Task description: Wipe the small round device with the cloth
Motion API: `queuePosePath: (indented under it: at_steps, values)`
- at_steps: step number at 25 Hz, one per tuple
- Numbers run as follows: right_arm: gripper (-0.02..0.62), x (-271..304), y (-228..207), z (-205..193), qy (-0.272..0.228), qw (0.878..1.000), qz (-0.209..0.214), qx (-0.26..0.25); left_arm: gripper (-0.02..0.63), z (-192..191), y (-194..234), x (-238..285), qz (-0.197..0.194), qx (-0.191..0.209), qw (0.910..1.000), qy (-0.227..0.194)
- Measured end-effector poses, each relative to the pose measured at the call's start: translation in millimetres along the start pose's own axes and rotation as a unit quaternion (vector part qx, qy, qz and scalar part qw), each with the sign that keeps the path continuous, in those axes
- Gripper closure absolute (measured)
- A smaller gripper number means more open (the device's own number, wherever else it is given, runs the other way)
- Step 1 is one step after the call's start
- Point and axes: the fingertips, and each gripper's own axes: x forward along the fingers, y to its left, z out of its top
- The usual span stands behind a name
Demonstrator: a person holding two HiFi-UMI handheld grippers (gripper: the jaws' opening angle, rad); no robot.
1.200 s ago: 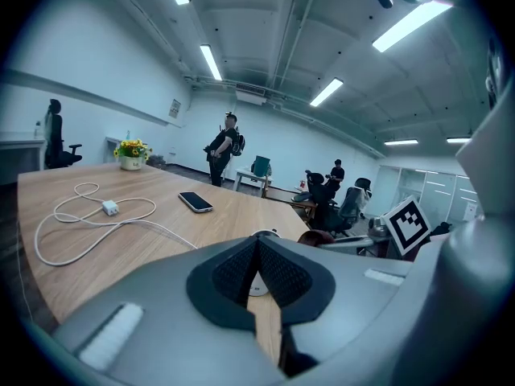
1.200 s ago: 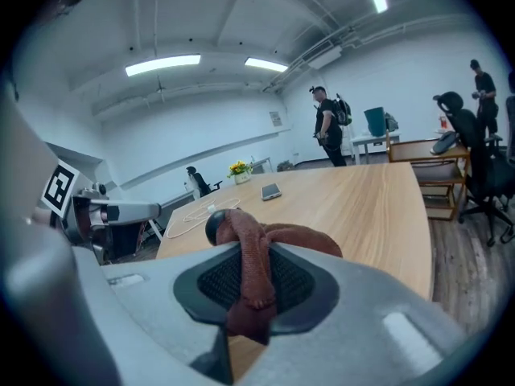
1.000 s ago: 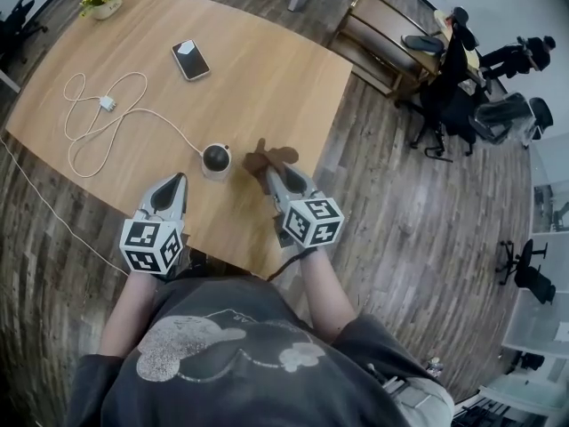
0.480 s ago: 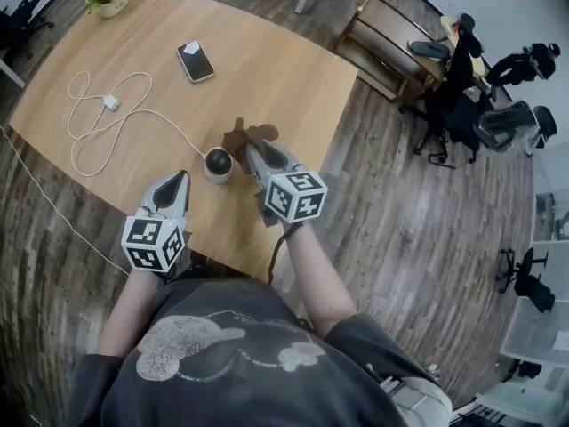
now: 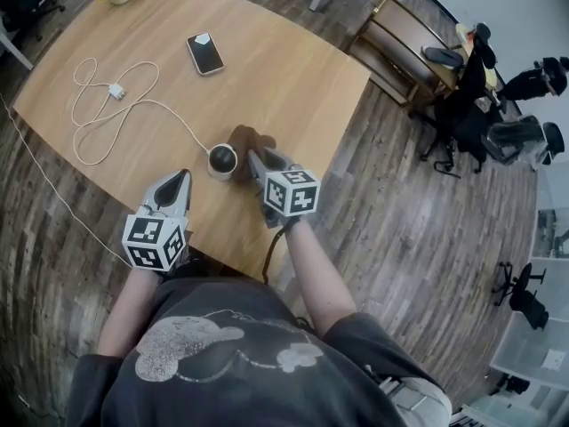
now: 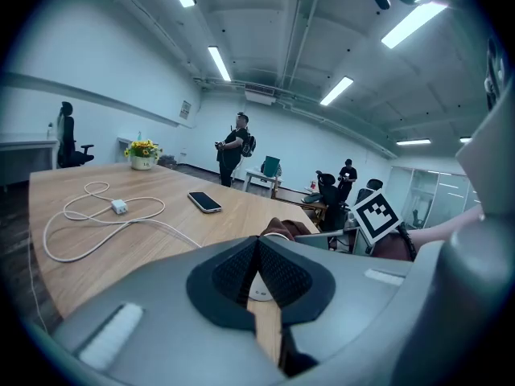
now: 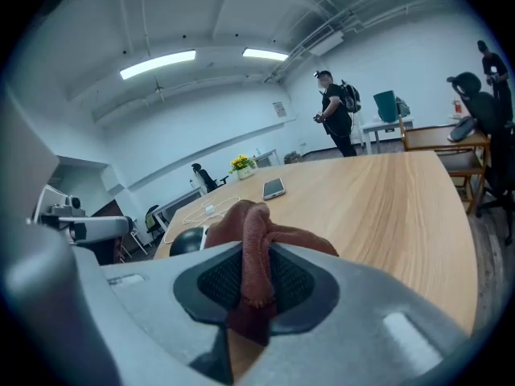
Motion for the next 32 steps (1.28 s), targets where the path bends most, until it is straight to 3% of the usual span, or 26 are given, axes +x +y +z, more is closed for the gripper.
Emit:
queuePosePath:
  at_steps: [5, 10, 19, 24, 32]
  values:
    - [0.534, 7.5, -3.6, -26.0, 0.032, 0.999, 0.010, 0.028, 0.587, -3.2, 3.1, -4.4, 0.019, -0.005, 0.9998, 0.002]
    - [0.534, 6.8, -3.9, -38.9, 0.053, 0.998, 0.008, -0.018, 0.588, -7.5, 2.4, -7.0, 0.038, -0.008, 0.9992, 0.004]
    - [0.532, -34.1, -2.2, 5.5, -0.034, 0.999, 0.004, 0.018, 0.586, 9.8, 15.3, -10.8, 0.061, -0.006, 0.9979, -0.020]
    - [0.534, -59.7, 13.0, 30.8, -0.078, 0.997, -0.018, 0.017, 0.588, 9.6, 27.6, 3.2, 0.029, -0.008, 0.9994, -0.017]
    - [0.532, -82.8, 35.2, 51.6, -0.124, 0.988, -0.086, 0.037, 0.588, 22.9, 26.6, 36.0, -0.073, 0.009, 0.9973, -0.001]
